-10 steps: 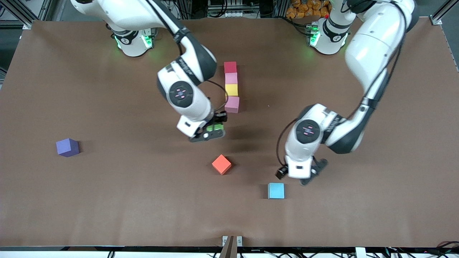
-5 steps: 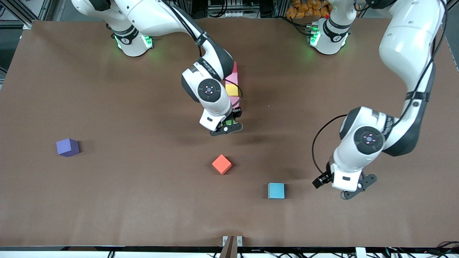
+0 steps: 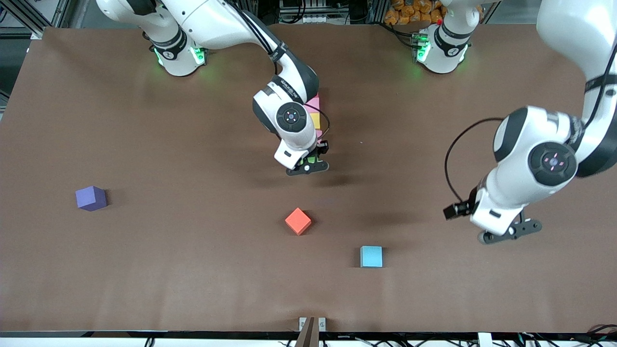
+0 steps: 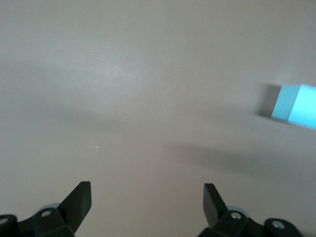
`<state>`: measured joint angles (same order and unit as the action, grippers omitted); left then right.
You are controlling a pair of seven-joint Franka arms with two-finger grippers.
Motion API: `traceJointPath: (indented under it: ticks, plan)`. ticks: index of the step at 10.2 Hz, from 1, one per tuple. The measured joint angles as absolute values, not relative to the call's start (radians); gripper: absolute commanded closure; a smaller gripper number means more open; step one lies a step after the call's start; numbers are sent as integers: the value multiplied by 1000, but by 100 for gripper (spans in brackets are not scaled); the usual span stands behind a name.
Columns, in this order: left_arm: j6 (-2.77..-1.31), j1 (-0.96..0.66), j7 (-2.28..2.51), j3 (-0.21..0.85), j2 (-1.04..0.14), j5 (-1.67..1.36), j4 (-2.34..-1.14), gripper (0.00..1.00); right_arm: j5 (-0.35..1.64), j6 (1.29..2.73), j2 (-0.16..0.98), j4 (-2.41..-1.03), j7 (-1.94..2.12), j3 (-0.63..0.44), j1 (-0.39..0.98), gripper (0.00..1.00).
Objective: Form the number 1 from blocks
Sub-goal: 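Place the green block at the line's end while the left gripper withdraws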
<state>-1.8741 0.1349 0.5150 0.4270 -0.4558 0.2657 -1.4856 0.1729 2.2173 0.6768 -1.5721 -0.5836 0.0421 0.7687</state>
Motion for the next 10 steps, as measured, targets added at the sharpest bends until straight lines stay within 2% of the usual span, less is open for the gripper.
traceJointPath:
  ticks: [3,4,7,8,9,10]
  plan:
    - [-1836,-31,231,122,-229,89,-1641,0,173,2242,677,-1594,-635,59,770,100]
    - [-1795,-56,174,58,-149,73,-1680,0,173,2248,677,-1599,-644,63,770,100]
    - [-1705,-51,141,32,16,57,-1710,0,159,2266,678,-1622,-649,66,770,100]
    - [-1701,-50,141,32,46,56,-1710,0,155,2267,678,-1624,-651,66,770,86]
    - [-1693,-50,125,31,63,56,-1704,0,155,2269,678,-1625,-655,66,770,1]
    - [-1664,-50,82,31,65,48,-1685,0,155,2274,678,-1626,-659,66,770,0]
